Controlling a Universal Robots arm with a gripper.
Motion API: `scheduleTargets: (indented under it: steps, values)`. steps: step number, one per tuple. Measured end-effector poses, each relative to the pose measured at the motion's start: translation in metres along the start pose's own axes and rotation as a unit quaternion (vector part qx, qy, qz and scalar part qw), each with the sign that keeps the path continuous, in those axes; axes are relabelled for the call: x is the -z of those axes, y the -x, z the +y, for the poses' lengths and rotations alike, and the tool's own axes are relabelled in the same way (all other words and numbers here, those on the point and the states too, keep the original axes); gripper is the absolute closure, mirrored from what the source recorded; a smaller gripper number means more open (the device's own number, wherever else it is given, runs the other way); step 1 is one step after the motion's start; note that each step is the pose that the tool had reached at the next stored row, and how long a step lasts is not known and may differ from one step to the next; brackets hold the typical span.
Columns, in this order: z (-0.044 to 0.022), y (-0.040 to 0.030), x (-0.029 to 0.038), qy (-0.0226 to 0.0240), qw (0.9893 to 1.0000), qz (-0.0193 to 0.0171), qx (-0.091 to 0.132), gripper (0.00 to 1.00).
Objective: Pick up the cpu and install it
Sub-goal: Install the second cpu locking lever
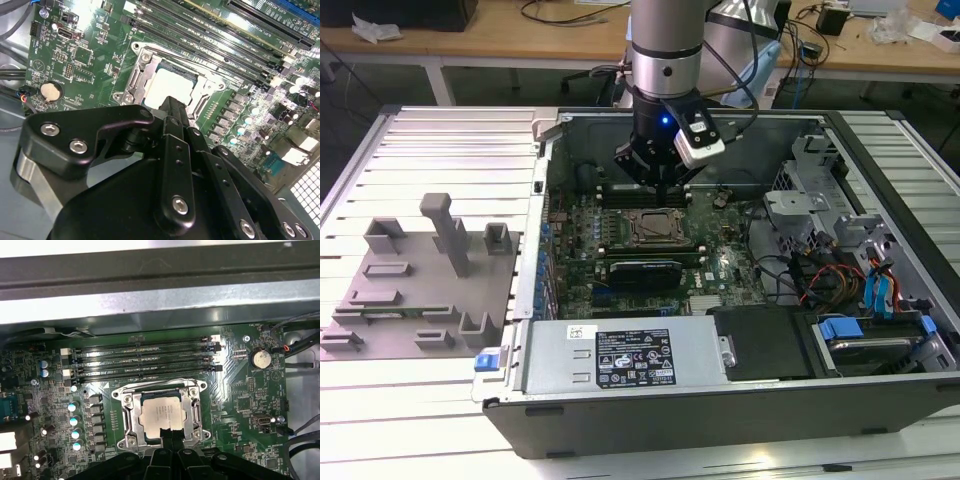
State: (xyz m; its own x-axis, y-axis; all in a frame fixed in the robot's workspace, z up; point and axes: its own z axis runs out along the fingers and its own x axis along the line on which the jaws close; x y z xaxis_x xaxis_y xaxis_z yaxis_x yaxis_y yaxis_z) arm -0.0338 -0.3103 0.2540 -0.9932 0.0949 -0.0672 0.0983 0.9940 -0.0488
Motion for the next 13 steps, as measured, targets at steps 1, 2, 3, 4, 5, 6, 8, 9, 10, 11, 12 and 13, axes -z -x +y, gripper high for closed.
scheduleTargets:
  steps: [1,2,3,4,5,6,8,9,10,11,12,13]
  values:
    - [-0.0002,0.0000,0.0000,-0.0001,1.0000,0.0000,0.000,0.89]
    - [-0.0004,0.0001,0.0000,-0.0001,1.0000,0.0000,0.000,0.89]
    - [-0.0010,0.0001,0.0000,-0.0001,1.0000,0.0000,0.000,0.89]
    - [-0.0015,0.0002,-0.0001,0.0000,1.0000,0.0000,0.000,0.89]
    - [-0.0019,0.0002,-0.0001,0.0000,1.0000,0.0000,0.000,0.89]
    - [-0.0025,0.0003,-0.0002,0.0000,1.0000,0.0000,0.000,0.89]
    - [-0.0047,0.0005,-0.0003,0.0000,1.0000,0.0000,0.000,0.89]
    - [-0.0055,0.0005,-0.0003,0.0000,1.0000,0.0000,0.000,0.89]
    - [-0.0060,0.0006,-0.0003,0.0000,1.0000,0.0000,0.000,0.89]
    - [-0.0067,0.0006,-0.0004,0.0000,1.0000,0.0000,0.000,0.89]
    - [-0.0072,0.0007,-0.0004,0.0000,1.0000,-0.0001,0.000,0.89]
    - [-0.0083,0.0008,-0.0005,0.0000,1.0000,0.0000,0.000,0.89]
